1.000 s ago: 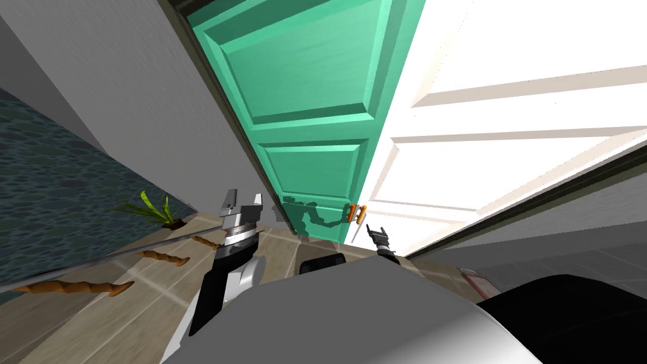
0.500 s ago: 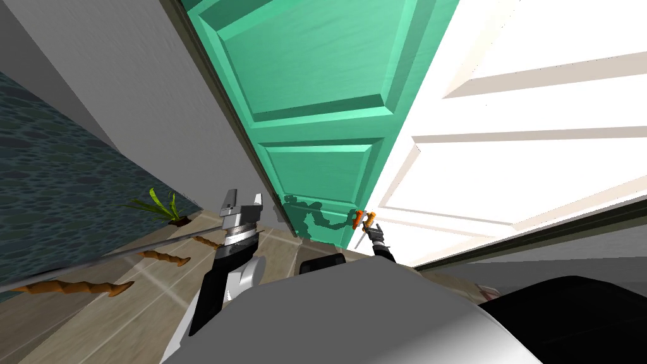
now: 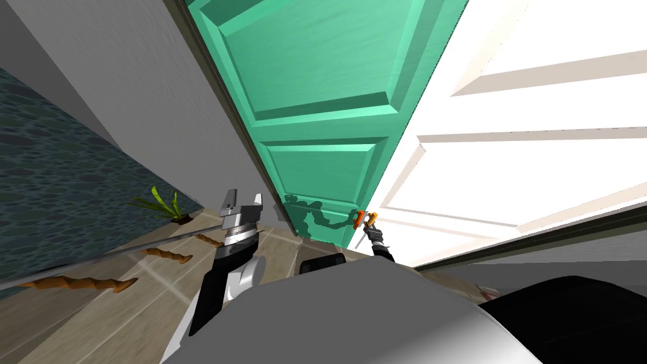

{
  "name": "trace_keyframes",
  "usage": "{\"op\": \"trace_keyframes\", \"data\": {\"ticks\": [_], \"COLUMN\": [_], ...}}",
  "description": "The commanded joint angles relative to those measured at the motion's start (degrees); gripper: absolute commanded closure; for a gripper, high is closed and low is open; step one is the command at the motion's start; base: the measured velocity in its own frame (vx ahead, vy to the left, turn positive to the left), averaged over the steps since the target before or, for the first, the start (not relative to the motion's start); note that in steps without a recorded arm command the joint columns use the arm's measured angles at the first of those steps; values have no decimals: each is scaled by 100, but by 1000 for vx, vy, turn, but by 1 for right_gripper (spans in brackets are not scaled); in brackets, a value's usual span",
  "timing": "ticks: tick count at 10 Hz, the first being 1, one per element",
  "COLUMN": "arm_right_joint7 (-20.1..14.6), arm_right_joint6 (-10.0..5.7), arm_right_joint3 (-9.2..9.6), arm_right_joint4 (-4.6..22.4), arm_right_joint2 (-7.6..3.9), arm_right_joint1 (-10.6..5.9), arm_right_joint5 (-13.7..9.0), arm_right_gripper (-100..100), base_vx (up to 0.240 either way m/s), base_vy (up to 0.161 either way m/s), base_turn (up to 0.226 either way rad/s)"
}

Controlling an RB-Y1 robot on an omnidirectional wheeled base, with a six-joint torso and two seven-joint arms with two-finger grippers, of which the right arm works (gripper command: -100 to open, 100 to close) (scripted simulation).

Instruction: Pull the door open

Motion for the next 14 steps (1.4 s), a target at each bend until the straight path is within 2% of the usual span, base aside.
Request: {"op": "trace_keyframes", "data": {"ticks": [1, 3, 5, 6, 7, 9, 10, 14], "arm_right_joint7": [3, 2, 2, 3, 3, 3, 4, 4], "arm_right_joint6": [-11, -3, -3, -5, -6, -7, -8, -9], "arm_right_joint3": [-41, -85, -85, -150, -181, -197, -244, -260], "arm_right_joint4": [15, 115, 115, 201, 247, 270, 340, 363], "arm_right_joint2": [-30, -57, -57, -100, -119, -128, -155, -164], "arm_right_joint1": [20, 155, 155, 272, 319, 341, 407, 429], "arm_right_joint5": [-16, -41, -41, -72, -87, -93, -114, -121], "arm_right_gripper": [100, 100, 100, 100, 100, 100, 100, 100], "base_vx": [0, -138, -119, -154, -202, -128, -132, -66], "base_vy": [0, 16, 7, 0, 20, 19, 10, 20], "base_turn": [0, -31, -39, -62, -74, -21, -20, -25]}}
